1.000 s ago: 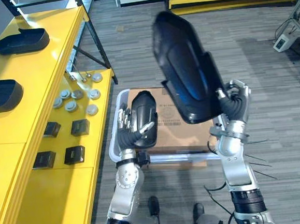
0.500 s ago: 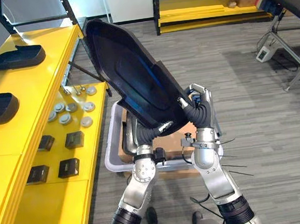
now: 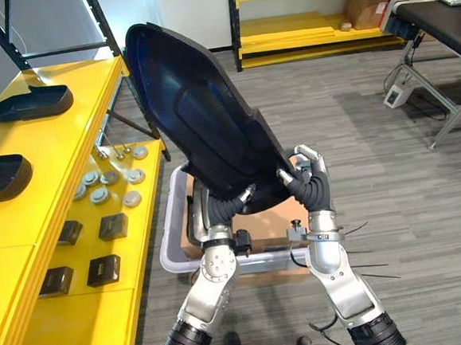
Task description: Walk over and take plastic housings, then place them on the shelf
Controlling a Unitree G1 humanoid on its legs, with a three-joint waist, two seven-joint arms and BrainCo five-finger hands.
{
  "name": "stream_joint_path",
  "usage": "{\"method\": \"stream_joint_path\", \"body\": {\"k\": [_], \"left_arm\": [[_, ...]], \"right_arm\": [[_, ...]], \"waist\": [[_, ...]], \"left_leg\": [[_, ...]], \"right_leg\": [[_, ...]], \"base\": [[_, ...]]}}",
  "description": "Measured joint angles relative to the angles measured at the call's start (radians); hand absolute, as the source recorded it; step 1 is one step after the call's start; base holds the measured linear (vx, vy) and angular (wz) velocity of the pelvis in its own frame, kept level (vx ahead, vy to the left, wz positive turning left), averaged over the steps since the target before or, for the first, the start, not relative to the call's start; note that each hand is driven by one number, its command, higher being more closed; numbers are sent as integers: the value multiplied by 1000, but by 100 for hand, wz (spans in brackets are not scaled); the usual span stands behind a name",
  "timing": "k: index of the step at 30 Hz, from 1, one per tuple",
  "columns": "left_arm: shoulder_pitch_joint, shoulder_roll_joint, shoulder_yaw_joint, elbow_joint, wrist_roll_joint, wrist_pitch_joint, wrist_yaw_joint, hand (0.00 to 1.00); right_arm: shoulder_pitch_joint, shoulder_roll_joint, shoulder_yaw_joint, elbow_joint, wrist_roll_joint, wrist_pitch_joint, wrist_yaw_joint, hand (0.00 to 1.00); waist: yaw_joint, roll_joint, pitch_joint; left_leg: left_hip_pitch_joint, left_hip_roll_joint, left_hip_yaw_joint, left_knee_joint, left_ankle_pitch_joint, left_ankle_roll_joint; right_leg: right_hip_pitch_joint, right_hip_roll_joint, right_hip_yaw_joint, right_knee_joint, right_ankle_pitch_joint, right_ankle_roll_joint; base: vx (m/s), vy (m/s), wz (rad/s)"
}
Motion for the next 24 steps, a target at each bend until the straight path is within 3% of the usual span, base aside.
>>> {"method": "stream_joint_path", "body": {"k": [6, 10, 12, 17, 24], "left_arm": [[16, -12, 87, -4, 37, 2, -20, 100], [81, -17, 165, -9, 105, 5, -22, 100], [131, -17, 211, -10, 112, 11, -30, 100], [202, -18, 274, -20, 114, 26, -42, 100], [274, -36, 380, -101, 153, 24, -48, 100]], "right_arm": [[11, -24, -9, 20, 44, -24, 86, 0], [5, -63, -93, -100, 141, -63, 100, 0], [-20, -96, -183, -190, 209, -111, 112, 0], [-37, -111, -382, -245, 323, -176, 112, 0], [52, -94, -681, -93, 442, -216, 105, 0]], "waist": [[2, -1, -12], [2, -1, -12], [2, -2, -13], [2, -10, -18], [-1, -11, -19]], "left_leg": [[4, 0, -1, 0, 0, 0], [13, 0, -2, -2, 0, 0], [14, 1, -1, -6, 0, 0], [14, 1, 0, -7, 0, -1], [10, 1, 0, -7, -1, -1]], "right_leg": [[6, 0, -1, 0, 0, 0], [15, 0, -3, 0, 0, 0], [15, 0, -1, 0, -1, 0], [14, 0, 1, 0, 0, 0], [10, 0, 0, -2, -1, 1]], "base": [[0, 0, 0], [0, 0, 0], [0, 0, 0], [0, 0, 0], [0, 0, 0]]}}
